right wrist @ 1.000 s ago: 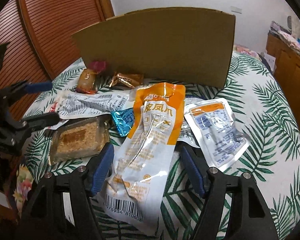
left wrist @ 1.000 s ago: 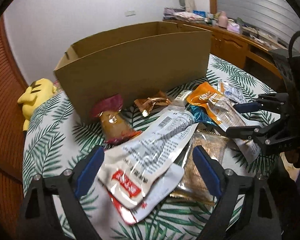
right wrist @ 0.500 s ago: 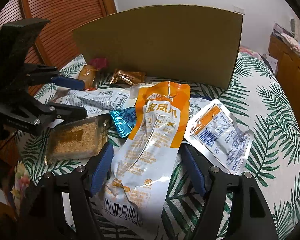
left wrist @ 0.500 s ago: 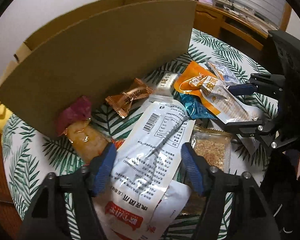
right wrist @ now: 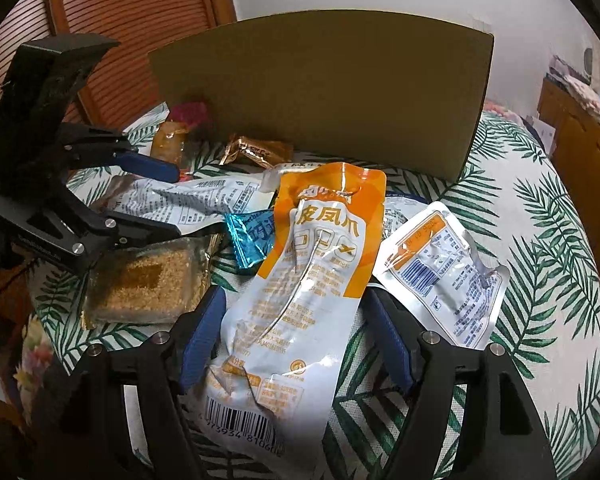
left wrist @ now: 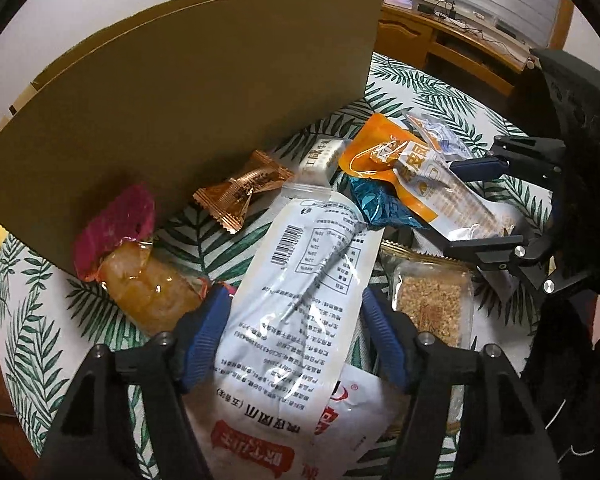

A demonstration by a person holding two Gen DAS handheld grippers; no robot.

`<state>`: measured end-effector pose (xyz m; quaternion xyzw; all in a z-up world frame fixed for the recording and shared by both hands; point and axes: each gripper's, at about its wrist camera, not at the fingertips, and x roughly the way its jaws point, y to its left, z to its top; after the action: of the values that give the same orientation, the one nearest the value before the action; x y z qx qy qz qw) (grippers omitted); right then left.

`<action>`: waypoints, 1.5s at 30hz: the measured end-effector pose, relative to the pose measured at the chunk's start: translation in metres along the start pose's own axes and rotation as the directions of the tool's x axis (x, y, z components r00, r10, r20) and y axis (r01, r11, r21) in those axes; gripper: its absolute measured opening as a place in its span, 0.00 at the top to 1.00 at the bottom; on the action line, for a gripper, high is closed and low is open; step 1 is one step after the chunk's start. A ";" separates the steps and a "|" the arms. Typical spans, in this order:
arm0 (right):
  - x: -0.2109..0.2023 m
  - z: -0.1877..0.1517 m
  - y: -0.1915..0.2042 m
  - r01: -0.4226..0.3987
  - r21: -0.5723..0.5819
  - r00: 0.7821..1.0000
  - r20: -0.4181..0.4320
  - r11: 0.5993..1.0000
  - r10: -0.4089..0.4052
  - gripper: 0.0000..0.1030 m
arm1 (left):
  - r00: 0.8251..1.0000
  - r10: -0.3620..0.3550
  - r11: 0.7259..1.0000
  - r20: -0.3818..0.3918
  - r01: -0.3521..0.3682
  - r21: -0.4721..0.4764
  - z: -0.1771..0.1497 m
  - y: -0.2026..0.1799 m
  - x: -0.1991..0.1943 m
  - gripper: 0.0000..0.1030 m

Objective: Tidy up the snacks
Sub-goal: 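Lower the left tool onto the white-red pouch while the right tool lowers onto the orange-white pouch, then close the left tool on the white-red pouch while the right tool grips the orange-white pouch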

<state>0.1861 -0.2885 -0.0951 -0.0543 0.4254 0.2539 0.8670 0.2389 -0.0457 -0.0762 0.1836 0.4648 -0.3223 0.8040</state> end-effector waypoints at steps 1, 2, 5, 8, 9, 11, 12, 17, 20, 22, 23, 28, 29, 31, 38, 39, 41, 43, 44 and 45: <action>0.000 0.000 0.001 0.003 -0.002 1.000 -0.001 1.000 -0.003 0.28 | 1.000 0.008 1.000 0.002 -0.008 -0.002 0.001 -0.001 0.001 0.36; 0.000 0.000 0.002 0.006 -0.005 1.000 -0.003 1.000 -0.006 0.28 | 1.000 0.016 1.000 0.005 -0.016 -0.004 0.001 -0.003 0.003 0.36; 0.001 0.001 0.003 0.014 -0.011 1.000 -0.008 1.000 -0.014 0.28 | 0.998 0.048 0.999 0.029 -0.048 -0.005 0.001 -0.006 0.005 0.33; 0.003 0.002 0.004 0.020 -0.012 1.000 -0.013 1.000 -0.020 0.27 | 0.999 0.038 0.999 0.027 -0.038 -0.015 0.002 -0.004 0.006 0.30; 0.004 0.002 0.005 0.022 -0.013 1.000 -0.015 1.000 -0.023 0.27 | 0.999 0.033 0.999 0.021 -0.032 -0.016 0.002 -0.004 0.007 0.30; 0.005 0.003 0.006 0.031 -0.017 0.999 -0.019 0.999 -0.032 0.26 | 0.999 0.031 0.999 0.017 -0.031 -0.015 0.003 -0.005 0.007 0.28; 0.005 0.003 0.006 0.036 -0.019 0.999 -0.019 0.999 -0.036 0.27 | 0.999 0.033 0.999 0.015 -0.033 -0.016 0.003 -0.004 0.007 0.28; 0.005 0.007 0.006 0.044 -0.014 0.999 -0.020 0.999 -0.044 0.26 | 0.999 0.048 0.999 0.011 -0.048 -0.008 0.006 -0.008 0.009 0.32; 0.005 0.007 0.006 0.053 -0.020 0.998 -0.022 0.998 -0.053 0.26 | 0.995 0.102 0.994 0.020 -0.103 0.040 0.004 -0.018 0.008 0.48; 0.004 0.006 0.008 0.066 -0.036 0.997 -0.023 0.997 -0.067 0.27 | 0.994 0.102 0.994 0.039 -0.103 0.034 0.005 -0.020 0.003 0.63; 0.004 0.005 0.009 0.080 -0.045 0.997 -0.022 0.996 -0.081 0.30 | 0.994 0.096 0.995 0.051 -0.098 0.026 0.006 -0.020 -0.001 0.66; 0.003 0.004 0.010 0.085 -0.043 0.996 -0.011 0.995 -0.085 0.45 | 0.994 0.090 0.996 0.068 -0.089 -0.010 0.006 -0.014 -0.003 0.74; 0.003 0.003 0.009 0.085 -0.040 0.996 -0.007 0.996 -0.085 0.48 | 0.993 0.089 0.996 0.079 -0.088 -0.017 0.005 -0.014 -0.005 0.76; 0.001 0.000 0.007 0.088 -0.030 0.996 0.000 0.996 -0.088 0.50 | 0.989 0.099 0.995 0.107 -0.096 -0.027 0.005 -0.014 -0.012 0.83; -0.016 -0.001 -0.001 0.064 0.005 0.997 0.033 0.998 -0.064 0.51 | 0.982 0.123 0.992 0.144 -0.120 -0.035 -0.003 -0.013 -0.024 0.87; -0.019 -0.001 0.000 0.065 0.005 0.997 0.040 0.998 -0.065 0.51 | 0.980 0.123 0.992 0.156 -0.119 -0.039 -0.004 -0.013 -0.028 0.88; -0.024 0.002 0.000 0.068 0.003 0.996 0.054 0.998 -0.068 0.51 | 0.976 0.130 0.991 0.173 -0.125 -0.043 -0.006 -0.015 -0.033 0.90; -0.027 0.004 0.002 0.071 -0.001 0.996 0.063 0.998 -0.070 0.51 | 0.971 0.136 0.990 0.199 -0.129 -0.051 -0.005 -0.017 -0.037 1.00; -0.028 0.004 0.002 0.072 -0.002 0.995 0.069 0.997 -0.071 0.50 | 0.970 0.125 0.992 0.210 -0.116 -0.054 -0.006 -0.018 -0.040 1.00; -0.030 0.005 0.002 0.071 -0.001 0.995 0.074 0.997 -0.071 0.50 | 0.965 0.140 0.990 0.221 -0.130 -0.059 -0.006 -0.018 -0.043 1.00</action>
<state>0.1728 -0.2970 -0.0686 -0.0615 0.3902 0.2255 0.8906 0.2071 -0.0408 -0.0421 0.1595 0.3642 -0.2753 0.8753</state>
